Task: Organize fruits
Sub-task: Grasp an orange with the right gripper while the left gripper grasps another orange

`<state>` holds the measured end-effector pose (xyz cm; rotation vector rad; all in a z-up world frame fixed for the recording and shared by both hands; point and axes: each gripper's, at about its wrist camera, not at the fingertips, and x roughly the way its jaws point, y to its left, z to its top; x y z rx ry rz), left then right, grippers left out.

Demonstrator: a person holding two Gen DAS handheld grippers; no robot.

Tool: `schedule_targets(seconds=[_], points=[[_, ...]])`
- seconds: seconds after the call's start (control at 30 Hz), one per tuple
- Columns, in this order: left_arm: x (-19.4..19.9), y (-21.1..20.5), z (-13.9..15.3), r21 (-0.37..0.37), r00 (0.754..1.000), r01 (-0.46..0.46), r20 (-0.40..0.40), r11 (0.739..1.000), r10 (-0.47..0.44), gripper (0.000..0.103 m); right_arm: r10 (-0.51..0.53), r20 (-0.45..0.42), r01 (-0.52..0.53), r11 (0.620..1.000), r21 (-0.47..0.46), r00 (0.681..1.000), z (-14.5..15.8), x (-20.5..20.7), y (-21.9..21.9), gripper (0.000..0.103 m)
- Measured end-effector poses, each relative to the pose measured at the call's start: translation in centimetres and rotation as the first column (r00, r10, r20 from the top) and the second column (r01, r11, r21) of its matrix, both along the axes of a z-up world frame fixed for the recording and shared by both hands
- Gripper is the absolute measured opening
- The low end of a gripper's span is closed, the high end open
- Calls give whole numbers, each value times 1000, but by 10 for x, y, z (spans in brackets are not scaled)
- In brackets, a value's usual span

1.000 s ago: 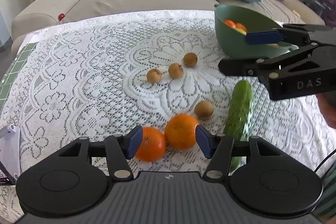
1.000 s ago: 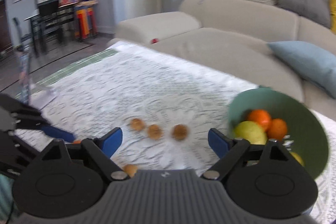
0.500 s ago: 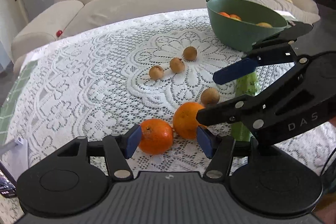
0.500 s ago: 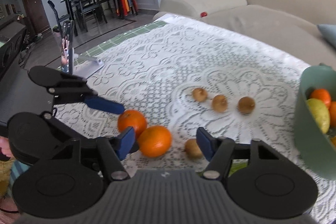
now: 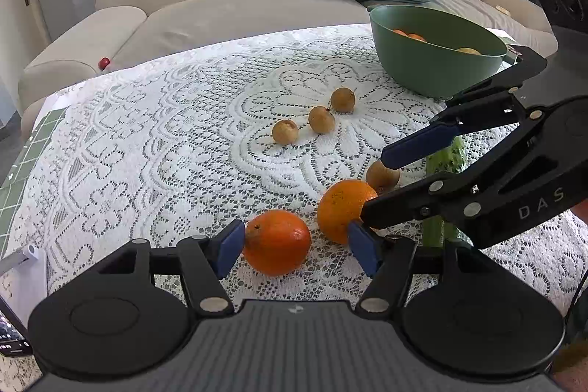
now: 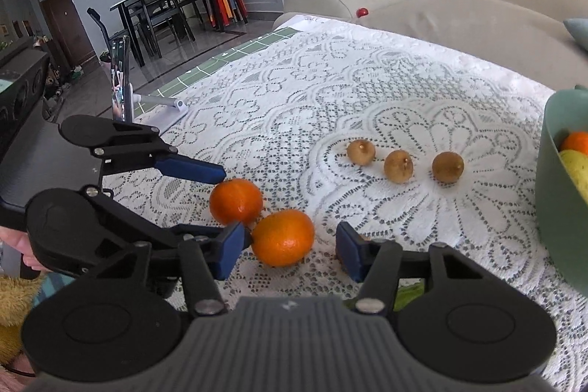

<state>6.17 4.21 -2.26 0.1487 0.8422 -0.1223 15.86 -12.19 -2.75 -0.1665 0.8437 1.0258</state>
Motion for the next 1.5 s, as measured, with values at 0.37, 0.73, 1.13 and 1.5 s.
schedule_targets(seconds=[0.37, 0.73, 1.13, 1.5], points=[[1, -11, -5, 162, 994, 90, -71, 983, -80, 65, 30, 11, -30, 1000, -5, 999, 0, -3, 2, 54], [10, -1, -15, 85, 992, 96, -94, 992, -88, 54, 137, 119, -127, 988, -92, 983, -6, -20, 18, 54], [16, 1, -20, 75, 992, 93, -89, 993, -86, 51, 197, 227, -158, 971, -178, 954, -22, -26, 29, 48], [14, 2, -19, 53, 995, 72, -79, 996, -68, 49, 201, 241, -159, 970, -182, 949, -27, -25, 34, 43]])
